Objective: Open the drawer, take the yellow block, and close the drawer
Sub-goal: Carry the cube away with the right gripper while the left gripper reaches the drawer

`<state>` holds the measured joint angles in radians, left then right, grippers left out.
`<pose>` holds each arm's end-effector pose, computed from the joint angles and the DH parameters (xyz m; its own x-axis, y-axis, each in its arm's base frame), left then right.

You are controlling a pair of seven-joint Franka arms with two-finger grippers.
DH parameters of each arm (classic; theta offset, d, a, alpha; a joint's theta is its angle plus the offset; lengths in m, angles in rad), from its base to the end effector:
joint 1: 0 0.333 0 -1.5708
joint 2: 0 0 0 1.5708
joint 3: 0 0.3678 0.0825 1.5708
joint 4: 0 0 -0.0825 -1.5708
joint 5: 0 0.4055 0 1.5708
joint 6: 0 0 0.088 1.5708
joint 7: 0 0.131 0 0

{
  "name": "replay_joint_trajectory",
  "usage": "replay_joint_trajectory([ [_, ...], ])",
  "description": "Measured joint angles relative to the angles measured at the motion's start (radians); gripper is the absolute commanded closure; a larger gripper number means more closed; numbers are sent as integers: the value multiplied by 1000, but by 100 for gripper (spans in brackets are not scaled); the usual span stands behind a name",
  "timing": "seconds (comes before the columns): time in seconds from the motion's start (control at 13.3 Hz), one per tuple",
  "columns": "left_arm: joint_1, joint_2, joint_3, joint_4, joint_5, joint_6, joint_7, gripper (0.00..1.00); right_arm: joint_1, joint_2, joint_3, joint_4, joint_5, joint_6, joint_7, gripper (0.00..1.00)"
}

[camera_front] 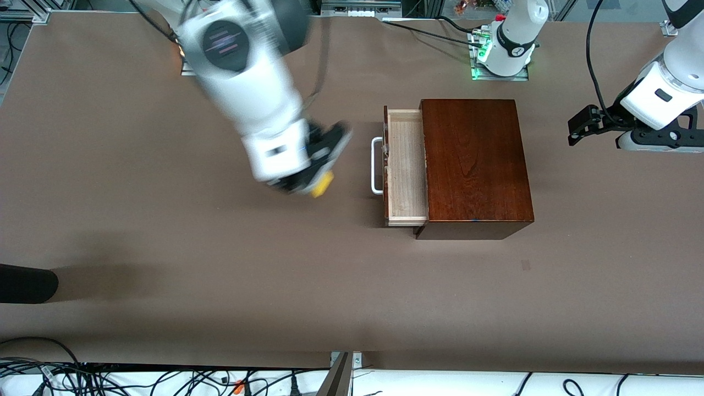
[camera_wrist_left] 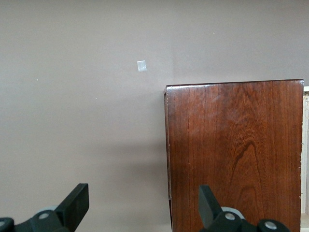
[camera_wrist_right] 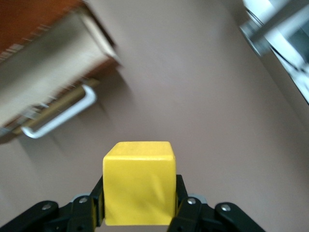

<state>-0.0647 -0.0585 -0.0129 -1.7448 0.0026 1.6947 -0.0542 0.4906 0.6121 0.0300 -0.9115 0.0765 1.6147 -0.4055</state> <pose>0.5606 -0.0435 0.6100 0.9997 -0.0237 0.0086 -0.0237 -0.9997 -0.0029 0.6755 0.3890 0.5664 0.6038 0.7880 0.1205 0.7964 -0.6027 -0.0500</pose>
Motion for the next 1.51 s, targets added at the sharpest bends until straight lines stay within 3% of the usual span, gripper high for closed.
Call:
replay_joint_trajectory([
  [0.3, 0, 0, 0, 0, 0, 0, 0, 0, -177, -28, -17, -90, 7, -59, 7, 94],
  [0.45, 0, 0, 0, 0, 0, 0, 0, 0, -194, -63, -95, -235, 7, -33, 10, 94],
  [0.68, -3, 6, -3, -1, 0, -4, 2, 0, -214, -136, -173, -558, 8, 218, 13, 94],
  [0.83, -6, 19, -12, -1, 0, -21, 3, 0, -246, -171, -180, -765, 8, 409, 32, 94],
  [0.98, -9, 27, -29, -1, -3, -45, 8, 0, -261, -178, -180, -887, 8, 528, 73, 95],
  [1.28, -21, 69, -209, -1, -11, -79, 22, 0, -259, -162, -173, -965, 8, 622, 169, 95],
  [1.51, -46, 173, -328, 56, -25, -68, 114, 0, -259, -98, -169, -1001, 9, 747, 240, 100],
])
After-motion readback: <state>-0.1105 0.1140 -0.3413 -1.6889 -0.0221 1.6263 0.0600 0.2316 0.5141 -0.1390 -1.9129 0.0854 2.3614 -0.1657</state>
